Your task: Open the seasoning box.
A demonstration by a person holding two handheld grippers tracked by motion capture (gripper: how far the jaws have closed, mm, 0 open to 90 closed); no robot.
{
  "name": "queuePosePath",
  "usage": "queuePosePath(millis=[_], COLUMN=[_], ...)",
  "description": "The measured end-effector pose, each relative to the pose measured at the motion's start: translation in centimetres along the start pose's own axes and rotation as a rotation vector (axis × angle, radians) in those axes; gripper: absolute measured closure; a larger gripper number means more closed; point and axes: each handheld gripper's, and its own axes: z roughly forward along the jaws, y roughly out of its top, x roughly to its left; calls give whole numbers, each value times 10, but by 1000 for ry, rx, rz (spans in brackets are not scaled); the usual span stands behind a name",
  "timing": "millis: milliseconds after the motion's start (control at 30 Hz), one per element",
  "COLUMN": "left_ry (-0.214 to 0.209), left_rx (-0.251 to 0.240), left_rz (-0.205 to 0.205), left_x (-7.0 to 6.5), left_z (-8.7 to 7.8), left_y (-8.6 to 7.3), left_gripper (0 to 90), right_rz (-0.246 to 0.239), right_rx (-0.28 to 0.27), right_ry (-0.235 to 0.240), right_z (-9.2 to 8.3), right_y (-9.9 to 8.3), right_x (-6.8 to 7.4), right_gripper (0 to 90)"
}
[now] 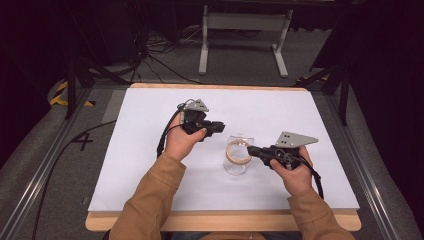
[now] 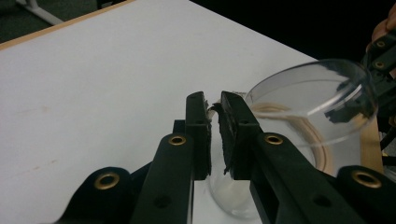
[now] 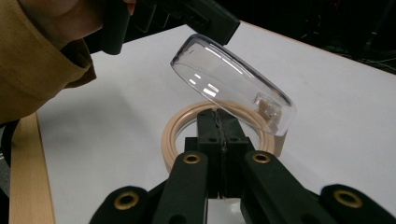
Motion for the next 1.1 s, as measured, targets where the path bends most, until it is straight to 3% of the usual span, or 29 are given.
queuePosePath(millis=[333, 667, 1100], left_ry=[46, 81, 105], left_rx=[22, 31, 36], left_rz=[0, -28, -49], left_x=[0, 3, 9], left_z=[-25, -44, -57], left_y=[-12, -24, -32], left_gripper=[808, 793, 789], right_rz=[-16, -18, 20], right_rx=[-26, -38, -31], right_ry=[4, 3, -37], right_z=[5, 14, 20], right_y=[15, 25, 24], right_x=[-10, -22, -42], right_gripper=[900, 900, 900])
